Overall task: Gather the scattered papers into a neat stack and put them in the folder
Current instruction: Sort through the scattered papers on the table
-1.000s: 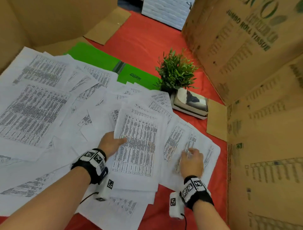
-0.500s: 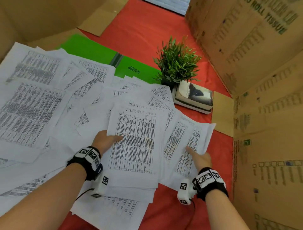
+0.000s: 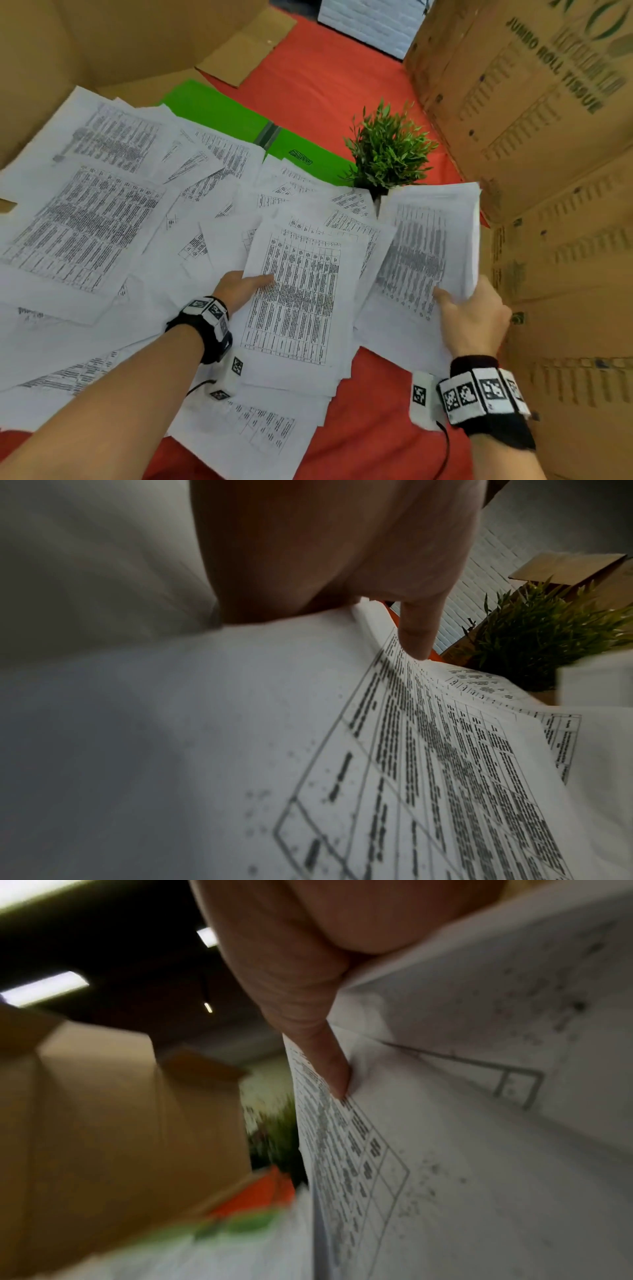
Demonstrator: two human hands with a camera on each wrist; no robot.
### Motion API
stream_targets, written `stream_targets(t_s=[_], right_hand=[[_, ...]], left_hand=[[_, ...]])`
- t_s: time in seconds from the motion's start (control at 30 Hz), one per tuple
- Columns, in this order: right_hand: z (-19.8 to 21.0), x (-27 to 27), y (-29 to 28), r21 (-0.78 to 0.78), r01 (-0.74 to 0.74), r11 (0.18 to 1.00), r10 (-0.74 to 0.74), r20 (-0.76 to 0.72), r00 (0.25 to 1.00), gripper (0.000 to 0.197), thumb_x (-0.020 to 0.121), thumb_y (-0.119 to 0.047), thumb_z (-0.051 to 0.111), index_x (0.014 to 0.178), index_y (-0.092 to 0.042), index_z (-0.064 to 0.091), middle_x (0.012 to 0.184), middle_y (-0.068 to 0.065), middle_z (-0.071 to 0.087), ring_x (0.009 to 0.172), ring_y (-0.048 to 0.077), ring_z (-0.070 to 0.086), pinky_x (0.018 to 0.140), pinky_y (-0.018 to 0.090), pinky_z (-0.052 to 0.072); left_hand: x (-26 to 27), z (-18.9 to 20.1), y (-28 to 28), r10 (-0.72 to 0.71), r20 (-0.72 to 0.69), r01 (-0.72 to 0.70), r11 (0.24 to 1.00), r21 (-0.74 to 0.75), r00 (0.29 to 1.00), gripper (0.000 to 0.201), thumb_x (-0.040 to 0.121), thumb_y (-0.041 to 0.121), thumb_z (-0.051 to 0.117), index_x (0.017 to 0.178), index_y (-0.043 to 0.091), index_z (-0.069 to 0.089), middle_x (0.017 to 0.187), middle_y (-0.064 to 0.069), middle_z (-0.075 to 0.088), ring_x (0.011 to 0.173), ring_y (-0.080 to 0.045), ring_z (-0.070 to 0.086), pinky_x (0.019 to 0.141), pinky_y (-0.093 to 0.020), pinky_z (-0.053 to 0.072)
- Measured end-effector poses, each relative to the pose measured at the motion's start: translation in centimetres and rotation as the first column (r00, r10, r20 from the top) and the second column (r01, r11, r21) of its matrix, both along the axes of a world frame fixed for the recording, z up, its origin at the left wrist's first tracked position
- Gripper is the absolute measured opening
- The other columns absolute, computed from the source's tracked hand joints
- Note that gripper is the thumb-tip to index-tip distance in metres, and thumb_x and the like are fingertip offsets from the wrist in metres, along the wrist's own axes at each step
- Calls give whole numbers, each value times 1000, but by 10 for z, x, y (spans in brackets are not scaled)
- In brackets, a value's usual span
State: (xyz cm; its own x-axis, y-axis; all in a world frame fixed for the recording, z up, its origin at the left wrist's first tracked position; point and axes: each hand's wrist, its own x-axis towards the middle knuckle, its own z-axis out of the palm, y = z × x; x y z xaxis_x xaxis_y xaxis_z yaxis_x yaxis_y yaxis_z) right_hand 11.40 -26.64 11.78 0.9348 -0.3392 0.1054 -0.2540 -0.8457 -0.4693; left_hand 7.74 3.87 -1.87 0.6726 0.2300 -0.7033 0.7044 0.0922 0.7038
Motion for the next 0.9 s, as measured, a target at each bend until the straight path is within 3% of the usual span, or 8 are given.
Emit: stream_targets(t_s=[0.13,0.23,0.3,0.4,0.5,0.6,0.73,0.9], right_hand=[[61,-8,-1,248,-97,964,35,241,970,32,77,-18,82,102,-13,64,97,0,67,86,19,62,75,29,46],[69,-9,1,591,-209,779,66,255,965,45,75,-6,82,117,-8,66,105,-2,73,91,8,74,76,24,60],[48,-5,8,638,-193,745,140,132,981,45,76,-1,79,119,-4,65,105,1,74,89,8,74,71,21,61],[-17,-3,21,629,-125,768,216,-70,974,48,75,-3,81,120,-4,64,109,9,73,93,20,72,78,36,61],[-94,-13,36,583,-12,813,241,-318,917,59,71,-23,86,121,-6,60,116,11,71,98,24,69,83,39,58],[-147,-33,56,490,-35,871,277,-431,859,62,72,-41,81,121,-13,58,123,9,60,115,22,57,101,42,48],[-146,-38,64,475,-59,878,264,-378,888,64,72,-41,84,123,-16,55,119,1,55,119,22,50,108,41,41],[-113,-18,50,712,138,689,105,-287,952,109,70,-27,88,154,-10,20,150,12,42,134,23,47,105,34,41]], left_hand=[[-2,10,-2,-21,-11,21,1000,-3,1000,59,87,48,65,130,7,57,120,2,56,116,-26,54,91,-29,35],[-5,20,-2,-28,-7,28,999,-19,1000,54,85,60,58,118,16,57,101,0,57,100,-18,49,93,-31,34],[-7,22,0,-65,-13,64,997,-46,998,67,77,75,51,112,18,60,104,-3,61,103,-20,54,99,-36,35],[-9,17,4,12,-21,-16,983,-183,1000,91,76,83,44,147,28,38,155,-2,36,145,-24,30,119,-45,19],[-12,5,10,78,-41,-87,949,-304,996,108,51,97,51,142,40,45,149,6,46,137,-21,44,116,-47,28],[-18,7,5,1,25,4,981,-192,1000,81,63,77,69,124,25,63,126,4,64,115,-17,60,107,-37,40],[-18,8,-7,-104,170,103,995,15,980,35,82,11,75,115,13,64,114,-9,69,104,-26,66,93,-36,52],[-10,47,5,-170,360,212,974,-80,917,39,82,9,75,118,12,64,111,-7,74,100,-23,72,92,-43,56]])
